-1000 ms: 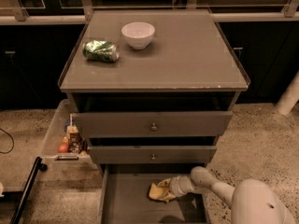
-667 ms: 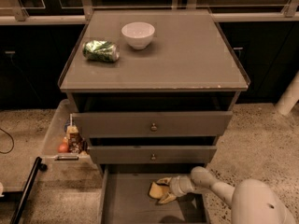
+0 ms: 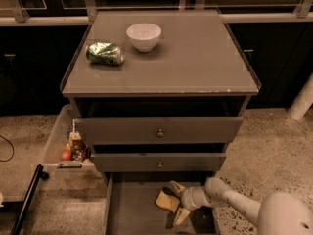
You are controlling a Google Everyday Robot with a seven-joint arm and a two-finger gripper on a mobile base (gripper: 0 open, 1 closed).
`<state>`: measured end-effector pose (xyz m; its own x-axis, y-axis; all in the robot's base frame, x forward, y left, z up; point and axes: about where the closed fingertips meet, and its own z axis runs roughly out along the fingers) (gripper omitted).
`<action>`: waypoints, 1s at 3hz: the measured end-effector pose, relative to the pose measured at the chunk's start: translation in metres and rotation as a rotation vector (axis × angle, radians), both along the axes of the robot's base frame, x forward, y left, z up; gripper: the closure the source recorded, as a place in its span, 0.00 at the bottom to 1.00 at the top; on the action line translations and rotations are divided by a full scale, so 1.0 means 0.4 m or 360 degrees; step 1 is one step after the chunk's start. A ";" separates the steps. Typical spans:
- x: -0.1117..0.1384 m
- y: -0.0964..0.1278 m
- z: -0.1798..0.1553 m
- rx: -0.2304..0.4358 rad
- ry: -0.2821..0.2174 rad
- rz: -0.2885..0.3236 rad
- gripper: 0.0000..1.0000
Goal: Place sponge into bottom drawer
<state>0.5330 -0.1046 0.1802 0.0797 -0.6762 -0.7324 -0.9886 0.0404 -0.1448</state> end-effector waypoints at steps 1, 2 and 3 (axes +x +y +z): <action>-0.052 -0.058 0.098 -0.0014 0.0001 -0.0047 0.00; -0.107 -0.113 0.211 -0.0047 -0.0026 -0.0041 0.00; -0.128 -0.193 0.307 -0.0135 -0.0083 -0.0070 0.00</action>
Offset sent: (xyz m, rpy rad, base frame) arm -0.0674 -0.0761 0.1446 -0.0592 -0.0437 -0.0238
